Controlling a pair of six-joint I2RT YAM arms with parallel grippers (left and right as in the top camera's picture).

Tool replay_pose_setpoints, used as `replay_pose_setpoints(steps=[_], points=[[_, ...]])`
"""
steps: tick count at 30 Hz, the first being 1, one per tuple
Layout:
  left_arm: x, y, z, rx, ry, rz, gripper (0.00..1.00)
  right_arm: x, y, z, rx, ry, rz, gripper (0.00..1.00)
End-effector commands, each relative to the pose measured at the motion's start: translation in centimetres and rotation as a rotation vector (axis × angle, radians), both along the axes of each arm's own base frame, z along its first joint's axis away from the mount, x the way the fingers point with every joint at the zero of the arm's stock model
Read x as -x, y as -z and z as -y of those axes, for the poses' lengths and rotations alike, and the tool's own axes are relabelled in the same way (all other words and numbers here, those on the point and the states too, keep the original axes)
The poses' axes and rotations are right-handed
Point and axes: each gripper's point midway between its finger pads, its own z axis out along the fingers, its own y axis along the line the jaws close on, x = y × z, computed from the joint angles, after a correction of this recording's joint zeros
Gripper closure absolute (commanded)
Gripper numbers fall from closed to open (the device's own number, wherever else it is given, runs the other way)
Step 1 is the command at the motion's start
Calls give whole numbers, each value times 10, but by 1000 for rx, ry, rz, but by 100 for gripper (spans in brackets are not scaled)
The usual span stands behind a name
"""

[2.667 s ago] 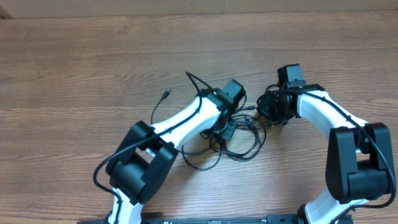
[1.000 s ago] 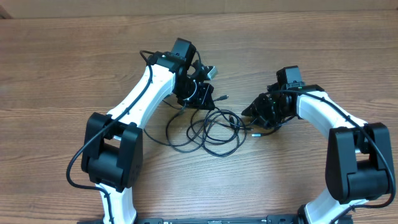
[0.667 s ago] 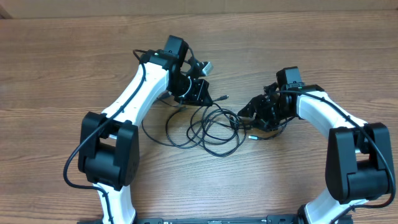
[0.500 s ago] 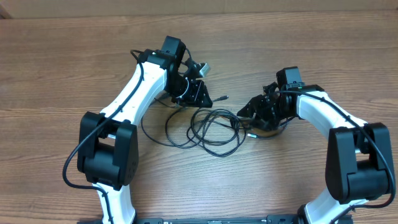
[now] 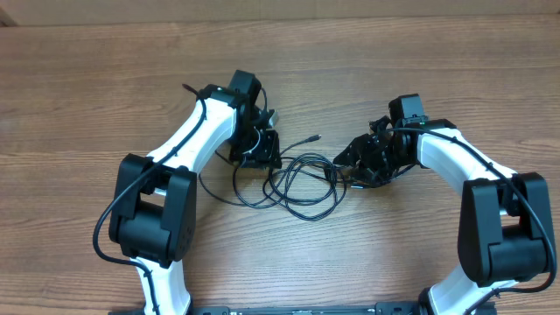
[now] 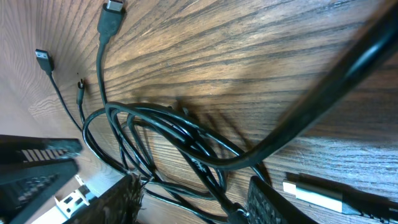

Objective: Untangle cables

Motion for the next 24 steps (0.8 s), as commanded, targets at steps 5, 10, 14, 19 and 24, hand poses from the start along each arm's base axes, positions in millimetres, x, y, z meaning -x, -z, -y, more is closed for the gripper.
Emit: replay_pose_setpoints(steps=[5,10,14,19,24], points=[[19,9,8,66,-22,-44,62,2,-2,0,0,-9,11,47],[23,20,16,123,-61,-58,61,2,-2,0,0,-9,10,47],[27,14,32,243,-52,-75,67,2,-2,0,0,-9,9,47],[22,-3,49,389,-34,-71,84,2,-2,0,0,-9,10,47],[20,-4,50,395,-34,-63,83,2,-1,0,0,-9,8,47]])
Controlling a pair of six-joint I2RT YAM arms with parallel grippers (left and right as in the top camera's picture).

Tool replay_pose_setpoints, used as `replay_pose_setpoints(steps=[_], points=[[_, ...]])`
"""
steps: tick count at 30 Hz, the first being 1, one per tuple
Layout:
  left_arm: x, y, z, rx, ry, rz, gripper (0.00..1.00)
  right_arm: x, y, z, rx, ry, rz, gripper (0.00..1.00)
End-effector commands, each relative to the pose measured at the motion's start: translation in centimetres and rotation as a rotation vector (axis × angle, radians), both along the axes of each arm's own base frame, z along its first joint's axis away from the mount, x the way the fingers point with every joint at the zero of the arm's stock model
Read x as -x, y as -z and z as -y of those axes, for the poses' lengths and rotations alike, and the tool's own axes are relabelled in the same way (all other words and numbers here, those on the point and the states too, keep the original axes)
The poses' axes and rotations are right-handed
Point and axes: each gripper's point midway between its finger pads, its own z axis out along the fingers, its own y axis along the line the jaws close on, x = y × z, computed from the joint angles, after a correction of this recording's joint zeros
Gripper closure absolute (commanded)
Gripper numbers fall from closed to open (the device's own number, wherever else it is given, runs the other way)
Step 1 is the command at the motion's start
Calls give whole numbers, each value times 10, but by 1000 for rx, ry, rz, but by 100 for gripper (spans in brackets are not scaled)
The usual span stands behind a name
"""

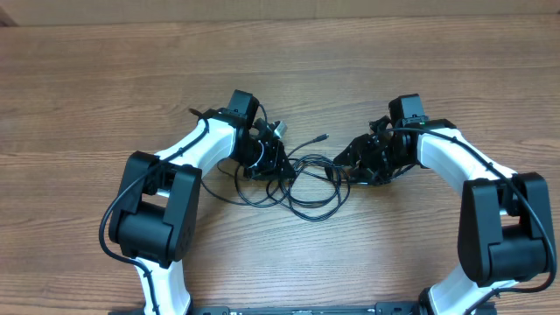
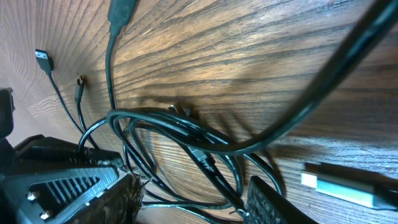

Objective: Untangle cables

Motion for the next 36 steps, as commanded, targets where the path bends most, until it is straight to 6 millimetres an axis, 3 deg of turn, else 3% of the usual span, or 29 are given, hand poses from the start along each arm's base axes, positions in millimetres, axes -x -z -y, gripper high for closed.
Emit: replay_pose_setpoints(steps=[1,8,10,13,15,19,24,30,36], points=[[5,-17,8,64,9,-7,82,2,-2,0,-1,-9,7,47],[19,-5,15,23,48,-11,89,2,-1,1,3,-8,7,47],[21,-6,20,35,59,-4,96,2,1,3,21,-6,9,47],[19,-14,27,96,65,2,96,2,8,14,94,5,6,48],[17,-23,31,165,63,-3,96,4,13,21,142,11,-4,50],[9,-40,28,268,43,-13,96,11,16,26,173,-3,-28,34],[-3,-85,21,529,45,-6,96,24,9,15,96,-166,24,25],[-9,-139,16,816,83,2,96,28,3,6,32,-272,90,23],[-12,-158,18,825,103,36,96,16,-2,-1,-9,-271,152,17]])
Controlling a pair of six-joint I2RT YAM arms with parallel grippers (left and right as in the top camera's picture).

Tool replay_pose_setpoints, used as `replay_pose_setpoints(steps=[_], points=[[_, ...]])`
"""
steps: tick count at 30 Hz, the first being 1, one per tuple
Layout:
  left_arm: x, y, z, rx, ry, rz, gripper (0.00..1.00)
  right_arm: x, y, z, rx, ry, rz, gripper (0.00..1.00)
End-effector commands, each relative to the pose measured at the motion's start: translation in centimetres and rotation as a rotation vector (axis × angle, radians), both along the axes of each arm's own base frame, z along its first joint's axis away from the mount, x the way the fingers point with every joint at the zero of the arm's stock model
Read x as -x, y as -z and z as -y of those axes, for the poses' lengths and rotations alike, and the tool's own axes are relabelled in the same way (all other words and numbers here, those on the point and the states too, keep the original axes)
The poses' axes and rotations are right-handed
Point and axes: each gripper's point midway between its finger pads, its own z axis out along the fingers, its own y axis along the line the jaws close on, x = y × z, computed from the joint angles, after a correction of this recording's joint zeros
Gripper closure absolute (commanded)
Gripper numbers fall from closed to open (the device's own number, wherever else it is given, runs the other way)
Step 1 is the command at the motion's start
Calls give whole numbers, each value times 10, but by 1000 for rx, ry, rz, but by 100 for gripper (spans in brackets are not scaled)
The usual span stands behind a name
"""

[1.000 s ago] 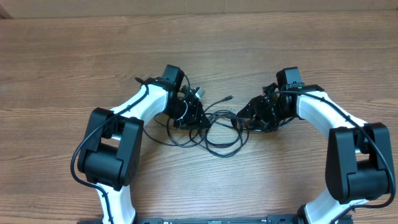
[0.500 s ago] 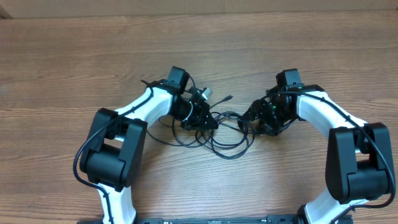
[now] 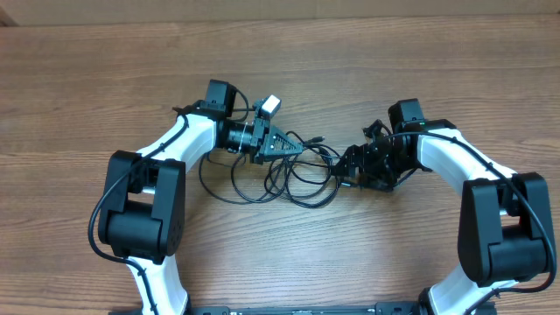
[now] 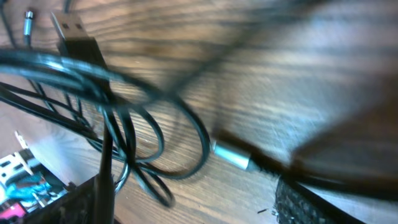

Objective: Untangle cables

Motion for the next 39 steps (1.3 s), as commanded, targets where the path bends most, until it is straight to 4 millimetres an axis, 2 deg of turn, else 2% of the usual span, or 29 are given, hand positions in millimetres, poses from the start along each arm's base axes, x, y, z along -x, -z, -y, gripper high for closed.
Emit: replay_pose_setpoints(steps=[1,9,13,19,21,24,30,39], points=[[2,-51,3,116,37,96,96,-6,-9,-8,-62,-31,58,17],[5,-109,2,85,14,265,96,-23,-19,-18,-133,-40,148,16],[15,-144,0,106,16,345,96,-29,-25,-24,-170,-40,174,16],[27,-187,-3,130,15,435,96,-33,-34,-40,-233,-62,210,15],[30,-201,-3,140,15,469,96,-34,-32,-42,-214,-67,221,10],[34,-223,-5,158,16,511,96,-38,-19,-34,-108,-20,202,9],[49,-275,-8,225,65,616,96,-42,7,-5,148,92,163,8],[64,-330,-16,244,59,758,96,-41,12,6,216,126,147,5]])
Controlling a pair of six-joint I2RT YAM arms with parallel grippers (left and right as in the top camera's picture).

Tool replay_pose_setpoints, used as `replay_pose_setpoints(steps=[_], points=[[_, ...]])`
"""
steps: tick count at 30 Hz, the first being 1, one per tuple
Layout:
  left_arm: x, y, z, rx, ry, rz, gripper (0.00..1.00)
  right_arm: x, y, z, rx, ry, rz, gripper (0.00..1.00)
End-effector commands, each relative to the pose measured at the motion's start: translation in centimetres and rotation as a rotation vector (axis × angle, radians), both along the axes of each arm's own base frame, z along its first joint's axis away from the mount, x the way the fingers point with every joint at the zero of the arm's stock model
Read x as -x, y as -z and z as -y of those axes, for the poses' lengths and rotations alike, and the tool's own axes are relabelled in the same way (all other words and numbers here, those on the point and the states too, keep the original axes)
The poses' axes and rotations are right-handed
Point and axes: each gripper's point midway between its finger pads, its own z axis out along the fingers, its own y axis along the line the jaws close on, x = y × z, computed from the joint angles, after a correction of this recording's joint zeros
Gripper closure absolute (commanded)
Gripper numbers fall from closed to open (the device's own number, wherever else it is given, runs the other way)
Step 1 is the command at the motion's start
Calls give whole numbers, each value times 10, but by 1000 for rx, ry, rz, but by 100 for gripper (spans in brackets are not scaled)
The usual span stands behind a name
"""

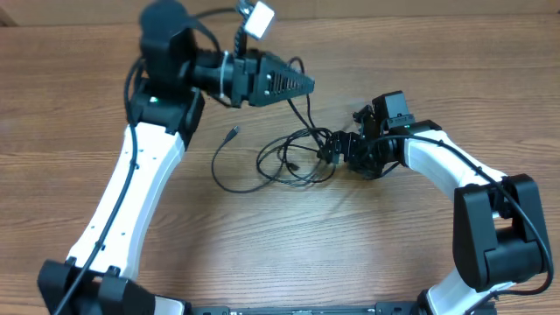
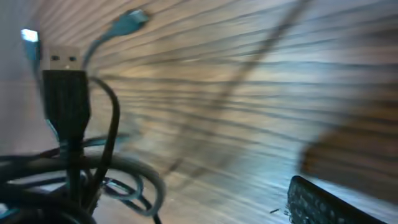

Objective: Untangle cables

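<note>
A tangle of thin black cables (image 1: 293, 157) lies on the wooden table. My left gripper (image 1: 311, 85) is raised high above it, pointing right, shut on a black cable that hangs down into the tangle. One loose cable end with a small plug (image 1: 233, 133) lies left of the pile. My right gripper (image 1: 337, 150) sits low at the tangle's right edge. In the blurred right wrist view a black USB plug (image 2: 65, 93) stands at the left among the cables, and only one of the fingers (image 2: 336, 200) shows, far to the right, with nothing beside it.
The bare wooden table (image 1: 420, 254) runs all round the cables. The left arm's white link (image 1: 131, 184) crosses the left side of the table, and the right arm's white link (image 1: 442, 162) curves in from the lower right.
My left arm has risen and swung up toward the far side with a cable in its gripper, stretching it out of the pile. The tangle has shifted and one plug end now lies free at the left.
First both grippers were low at either side of the tangle. Then the left gripper was closer in on the pile's left side, and after that it pointed right over the cables. Now it holds a cable high, and the right gripper's fingers stand wider apart.
</note>
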Motion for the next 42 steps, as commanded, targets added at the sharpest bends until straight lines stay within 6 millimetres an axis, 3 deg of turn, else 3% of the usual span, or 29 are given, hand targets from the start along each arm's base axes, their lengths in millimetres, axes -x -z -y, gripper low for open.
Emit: replay_pose_setpoints(steps=[1,8,20,31,38,42], points=[[38,-52,-15,-10,28,7,96,-3,13,26,147,60,3,4],[31,-75,-48,-7,-87,51,96,4,26,62,357,105,-21,1],[4,-78,-98,-13,-265,35,96,9,29,101,578,143,-26,0],[-1,-77,-108,-14,-297,32,96,7,28,118,644,180,-22,0],[-4,-77,-114,-14,-318,30,96,5,27,164,659,404,-78,0],[-6,-77,-120,-15,-336,16,96,6,29,175,558,462,-123,0]])
